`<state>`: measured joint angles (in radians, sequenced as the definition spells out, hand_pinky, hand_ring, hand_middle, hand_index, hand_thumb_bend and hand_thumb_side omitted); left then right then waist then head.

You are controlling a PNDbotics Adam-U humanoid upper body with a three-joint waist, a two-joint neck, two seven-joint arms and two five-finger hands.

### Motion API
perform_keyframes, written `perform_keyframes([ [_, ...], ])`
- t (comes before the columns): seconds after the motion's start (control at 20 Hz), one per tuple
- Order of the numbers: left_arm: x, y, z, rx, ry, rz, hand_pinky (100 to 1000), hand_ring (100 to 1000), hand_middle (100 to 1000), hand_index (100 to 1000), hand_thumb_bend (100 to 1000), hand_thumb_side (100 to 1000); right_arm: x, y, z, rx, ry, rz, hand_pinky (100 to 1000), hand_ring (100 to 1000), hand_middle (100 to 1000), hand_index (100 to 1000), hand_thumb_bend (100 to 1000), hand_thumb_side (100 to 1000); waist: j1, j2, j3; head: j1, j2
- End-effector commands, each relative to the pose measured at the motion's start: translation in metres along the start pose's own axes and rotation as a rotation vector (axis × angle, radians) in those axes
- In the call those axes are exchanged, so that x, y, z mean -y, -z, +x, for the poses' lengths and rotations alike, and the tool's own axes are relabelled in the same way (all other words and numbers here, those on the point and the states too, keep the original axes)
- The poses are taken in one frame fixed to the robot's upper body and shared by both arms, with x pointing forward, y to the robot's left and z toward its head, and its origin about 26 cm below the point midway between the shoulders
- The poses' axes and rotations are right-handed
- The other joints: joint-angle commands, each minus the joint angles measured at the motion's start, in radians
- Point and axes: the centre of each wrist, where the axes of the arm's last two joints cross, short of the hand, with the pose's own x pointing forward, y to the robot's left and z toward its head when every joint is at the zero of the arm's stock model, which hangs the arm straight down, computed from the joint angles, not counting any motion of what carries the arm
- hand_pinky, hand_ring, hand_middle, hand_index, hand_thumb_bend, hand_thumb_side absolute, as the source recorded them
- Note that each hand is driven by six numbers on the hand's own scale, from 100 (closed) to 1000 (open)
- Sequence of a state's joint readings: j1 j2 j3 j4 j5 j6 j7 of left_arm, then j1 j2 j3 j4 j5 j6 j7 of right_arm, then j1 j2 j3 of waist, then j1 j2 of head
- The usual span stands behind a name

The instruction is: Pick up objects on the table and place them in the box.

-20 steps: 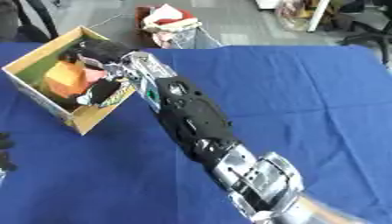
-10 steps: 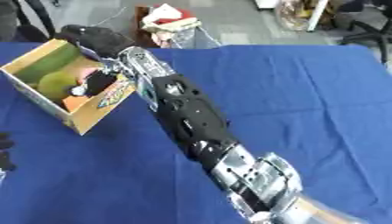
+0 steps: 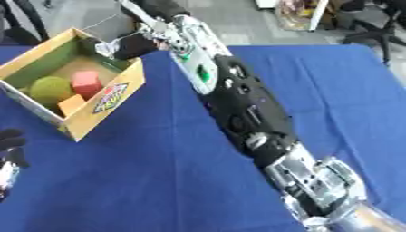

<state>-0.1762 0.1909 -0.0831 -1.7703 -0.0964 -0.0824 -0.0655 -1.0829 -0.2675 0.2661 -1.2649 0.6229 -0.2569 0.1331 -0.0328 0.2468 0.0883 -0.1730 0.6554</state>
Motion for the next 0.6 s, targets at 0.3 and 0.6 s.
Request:
perform_keyframes([
  [0.3, -0.012, -0.002, 0.003, 0.007, 0.028, 0.062, 544, 783, 749, 799, 205, 348, 0.058, -0.082, 0.024, 0.0, 0.154, -0.203, 770, 826, 806, 918, 283, 426, 0.007, -0.024, -0.05, 0.077, 0.023],
  [0.6, -0.014, -0.002, 0.004, 0.007, 0.028, 0.08, 544, 785, 751, 798, 207, 348, 0.034, -0.144, 0.018, -0.103, 0.343, -0.25, 770, 833, 819, 917, 230, 483, 0.016, -0.018, -0.077, 0.126, 0.034],
])
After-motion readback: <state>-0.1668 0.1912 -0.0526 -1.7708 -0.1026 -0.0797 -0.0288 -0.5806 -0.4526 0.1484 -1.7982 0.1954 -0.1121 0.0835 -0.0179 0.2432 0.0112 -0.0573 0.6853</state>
